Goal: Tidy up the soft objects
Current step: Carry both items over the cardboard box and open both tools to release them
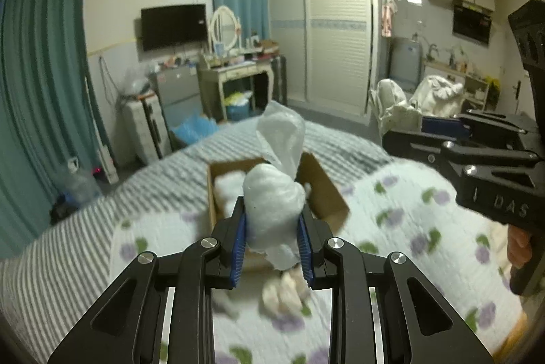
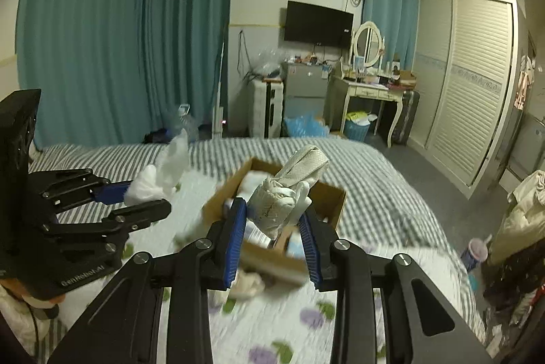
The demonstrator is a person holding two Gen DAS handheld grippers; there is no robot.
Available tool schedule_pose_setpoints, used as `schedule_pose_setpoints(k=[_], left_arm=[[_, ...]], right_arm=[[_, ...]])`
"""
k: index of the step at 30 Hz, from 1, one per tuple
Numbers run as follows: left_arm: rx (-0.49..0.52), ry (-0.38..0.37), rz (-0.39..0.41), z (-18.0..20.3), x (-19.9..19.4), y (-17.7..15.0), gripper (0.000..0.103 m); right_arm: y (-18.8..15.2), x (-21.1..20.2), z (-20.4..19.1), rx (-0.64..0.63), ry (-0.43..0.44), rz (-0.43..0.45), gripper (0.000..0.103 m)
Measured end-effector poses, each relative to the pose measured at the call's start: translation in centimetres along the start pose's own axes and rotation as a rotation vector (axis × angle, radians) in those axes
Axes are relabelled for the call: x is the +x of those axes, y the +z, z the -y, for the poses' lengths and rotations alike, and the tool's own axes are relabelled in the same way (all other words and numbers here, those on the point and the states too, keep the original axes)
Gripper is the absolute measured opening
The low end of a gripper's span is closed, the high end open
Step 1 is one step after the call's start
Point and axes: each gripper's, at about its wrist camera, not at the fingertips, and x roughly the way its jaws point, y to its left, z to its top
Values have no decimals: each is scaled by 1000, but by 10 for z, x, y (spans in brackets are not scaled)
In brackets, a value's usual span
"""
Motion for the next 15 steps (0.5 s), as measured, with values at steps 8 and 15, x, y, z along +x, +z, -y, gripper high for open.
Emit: schedule_pose_setpoints(k=[8,15], left_arm=[[9,28,-44,-7,106,24,26],[-22,4,-124,-14,186,2,26]], right_arm=[[27,85,38,33,-16,-15,32],[-3,184,77,152,-9,-124,32]])
